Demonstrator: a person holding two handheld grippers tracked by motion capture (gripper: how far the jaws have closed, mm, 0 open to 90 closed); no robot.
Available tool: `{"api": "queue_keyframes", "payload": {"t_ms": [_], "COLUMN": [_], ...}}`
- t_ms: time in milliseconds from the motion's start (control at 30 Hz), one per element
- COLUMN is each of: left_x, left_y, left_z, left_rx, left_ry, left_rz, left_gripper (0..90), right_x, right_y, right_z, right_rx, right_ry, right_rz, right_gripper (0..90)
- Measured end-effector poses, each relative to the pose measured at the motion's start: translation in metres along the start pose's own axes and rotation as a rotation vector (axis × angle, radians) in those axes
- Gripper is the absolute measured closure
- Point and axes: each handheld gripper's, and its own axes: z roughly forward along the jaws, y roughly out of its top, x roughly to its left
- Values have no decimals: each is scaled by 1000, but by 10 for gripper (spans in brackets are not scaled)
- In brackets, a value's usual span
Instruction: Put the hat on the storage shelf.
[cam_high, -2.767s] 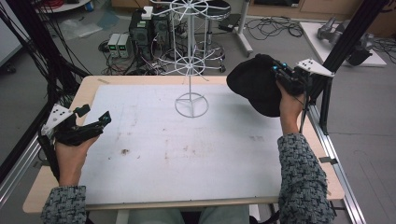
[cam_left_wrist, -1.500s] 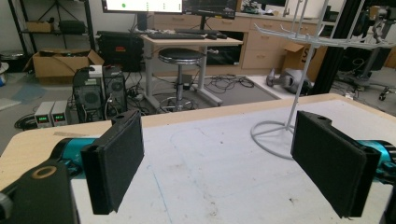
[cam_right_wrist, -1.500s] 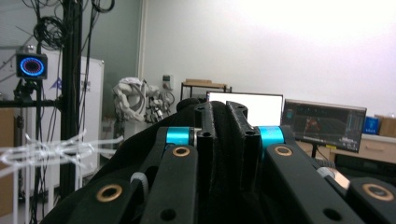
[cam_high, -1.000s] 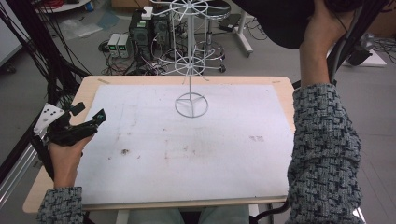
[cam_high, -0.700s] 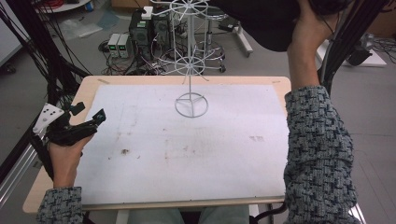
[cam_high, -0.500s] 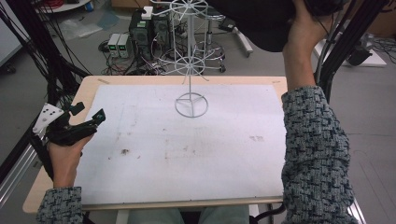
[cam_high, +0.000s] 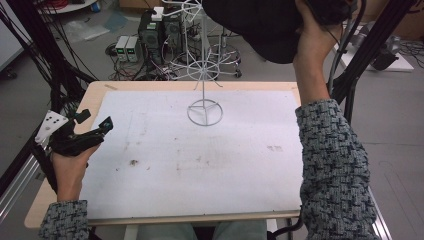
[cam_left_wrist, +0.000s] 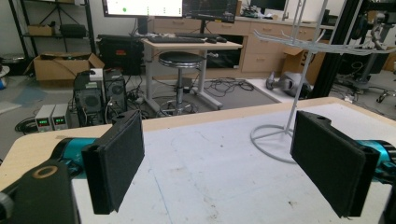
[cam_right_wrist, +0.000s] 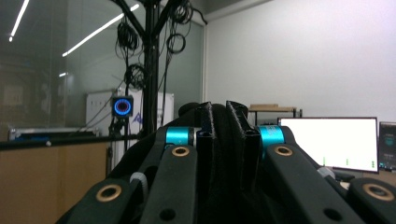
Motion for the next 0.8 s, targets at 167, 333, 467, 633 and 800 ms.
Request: {"api": "queue_keyframes", "payload": {"t_ms": [167,333,467,633,800], "left_x": [2,2,1,0,0], "left_y": [0,0,0,0,0], "left_z": [-1,-1,-1,0,0], "left_rx": [-1,-4,-2,-1,0], "left_ry": [4,5,3,3,2], "left_rz": [-1,-7,-2,-3,-2], "left_gripper": [178,178,178,178,178], "right_x": [-3,-7,-11,-15,-17], "right_y": [-13,-27,-39,-54,-70], "right_z": [-1,-6,-12,-18,-22], "right_rx": [-2,6,15,29,67], "right_ry": [6,17,32,57,61], "right_rz": [27,60,84,94,90], "right_gripper": [824,820,817,810,809]}}
